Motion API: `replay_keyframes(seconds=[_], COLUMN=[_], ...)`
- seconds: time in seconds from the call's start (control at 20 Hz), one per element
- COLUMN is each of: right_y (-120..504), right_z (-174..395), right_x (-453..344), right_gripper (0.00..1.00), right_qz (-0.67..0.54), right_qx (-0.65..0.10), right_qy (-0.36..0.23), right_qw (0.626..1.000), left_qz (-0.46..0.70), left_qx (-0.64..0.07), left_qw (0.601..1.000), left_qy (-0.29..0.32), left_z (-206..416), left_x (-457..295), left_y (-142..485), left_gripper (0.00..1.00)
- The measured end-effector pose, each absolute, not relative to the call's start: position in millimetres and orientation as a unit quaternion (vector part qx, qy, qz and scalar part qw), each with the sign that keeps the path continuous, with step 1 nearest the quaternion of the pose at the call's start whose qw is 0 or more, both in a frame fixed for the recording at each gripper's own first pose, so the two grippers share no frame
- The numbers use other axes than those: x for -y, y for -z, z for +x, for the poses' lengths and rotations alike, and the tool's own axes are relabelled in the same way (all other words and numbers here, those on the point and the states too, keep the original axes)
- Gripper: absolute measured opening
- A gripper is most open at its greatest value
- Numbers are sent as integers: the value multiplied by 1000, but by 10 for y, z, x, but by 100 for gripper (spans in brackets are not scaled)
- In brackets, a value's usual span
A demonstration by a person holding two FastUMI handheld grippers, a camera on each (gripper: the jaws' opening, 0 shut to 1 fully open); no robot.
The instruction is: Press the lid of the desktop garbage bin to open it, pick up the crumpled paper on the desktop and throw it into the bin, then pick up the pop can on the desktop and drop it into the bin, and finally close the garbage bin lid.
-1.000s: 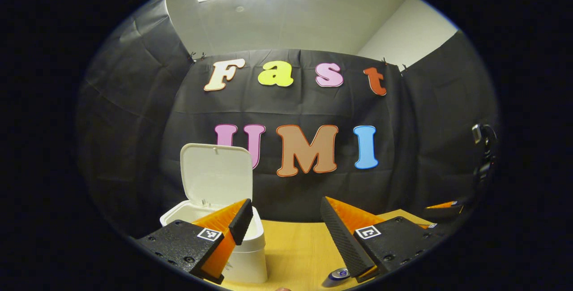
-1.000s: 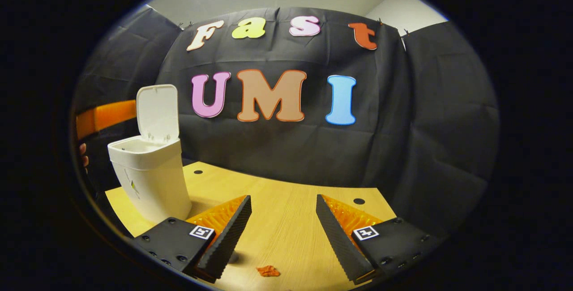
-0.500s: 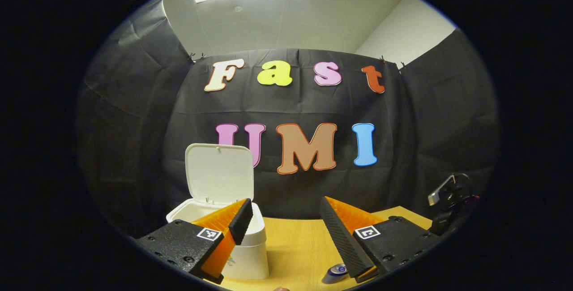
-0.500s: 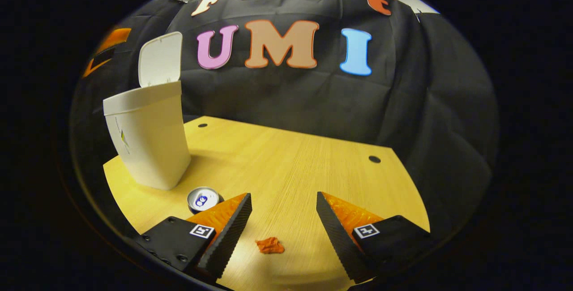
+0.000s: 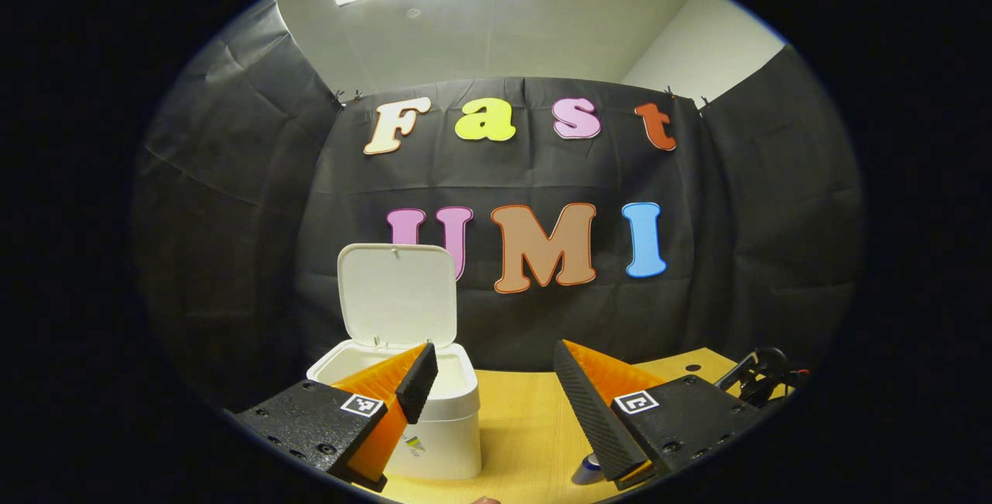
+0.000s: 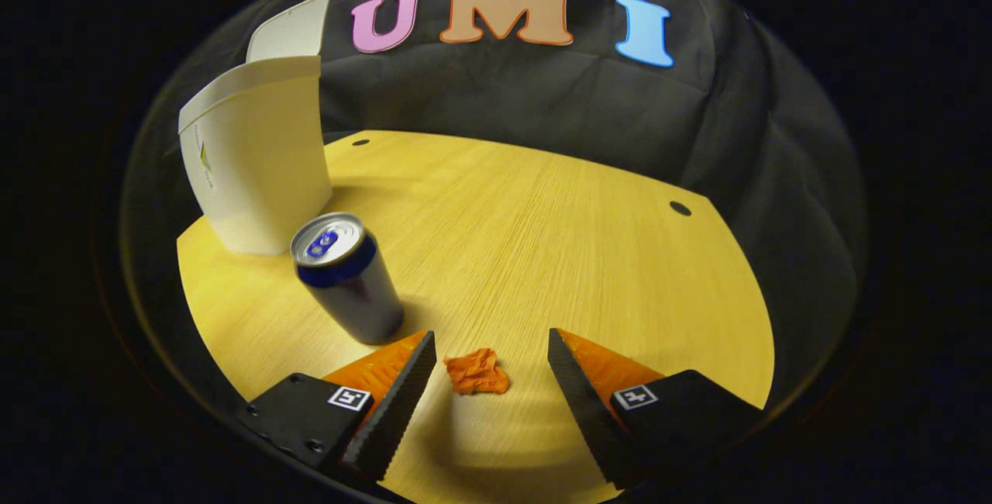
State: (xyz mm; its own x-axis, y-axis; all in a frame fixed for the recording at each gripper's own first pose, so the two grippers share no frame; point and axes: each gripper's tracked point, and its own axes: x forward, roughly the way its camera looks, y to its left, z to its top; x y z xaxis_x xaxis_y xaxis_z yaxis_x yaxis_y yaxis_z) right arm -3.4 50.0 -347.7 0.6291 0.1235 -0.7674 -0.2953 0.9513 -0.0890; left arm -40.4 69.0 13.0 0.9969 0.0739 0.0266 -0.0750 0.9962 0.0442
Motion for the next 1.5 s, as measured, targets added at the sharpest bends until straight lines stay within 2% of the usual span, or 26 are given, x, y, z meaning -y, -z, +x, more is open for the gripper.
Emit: replay_keyframes(seconds=[0.05, 0.1, 0.25, 0.4, 0.5, 0.55, 0.6, 0.85, 1.0, 1.15, 1.2, 1.25, 1.5], right_y=[3547, 3609, 3751, 3814, 3842, 3846, 3838, 3830, 3743, 3340, 3169, 2970, 2322], right_z=[-56, -83, -104, -142, -133, -127, -128, -107, -74, 103, 202, 320, 490], right_x=[-480, -462, -426, -448, -502, -500, -494, -500, -488, -460, -466, -540, -693], right_gripper=[100, 98, 100, 93, 81, 69, 62, 31, 30, 33, 30, 23, 22], right_qz=[-106, -108, -105, -102, -102, -104, -108, -120, -113, -113, -115, -105, -114], right_qx=[-425, -433, -452, -468, -467, -467, -467, -458, -455, -406, -380, -352, -282], right_qy=[-114, -110, -107, -121, -131, -134, -140, -158, -159, -145, -138, -142, -161], right_qw=[892, 888, 880, 870, 868, 868, 866, 866, 869, 895, 907, 919, 939], left_qz=[24, 26, 28, 29, 31, 31, 31, 26, 26, 26, 26, 26, 26], left_qx=[12, 11, 9, 7, 5, 3, 1, 4, 4, 2, 2, 2, 4], left_qw=[999, 999, 999, 999, 999, 999, 999, 999, 999, 999, 999, 999, 999], left_qy=[-38, -39, -41, -42, -41, -40, -38, -35, -30, -22, -20, -20, -19], left_z=[-405, -399, -400, -392, -384, -382, -374, -354, -332, -309, -305, -312, -314], left_x=[-688, -691, -709, -717, -710, -703, -696, -685, -661, -623, -616, -617, -644], left_y=[-124, -127, -115, -105, -88, -77, -66, -80, -79, -66, -70, -63, -82], left_gripper=[92, 92, 92, 92, 92, 92, 92, 92, 92, 92, 92, 92, 92])
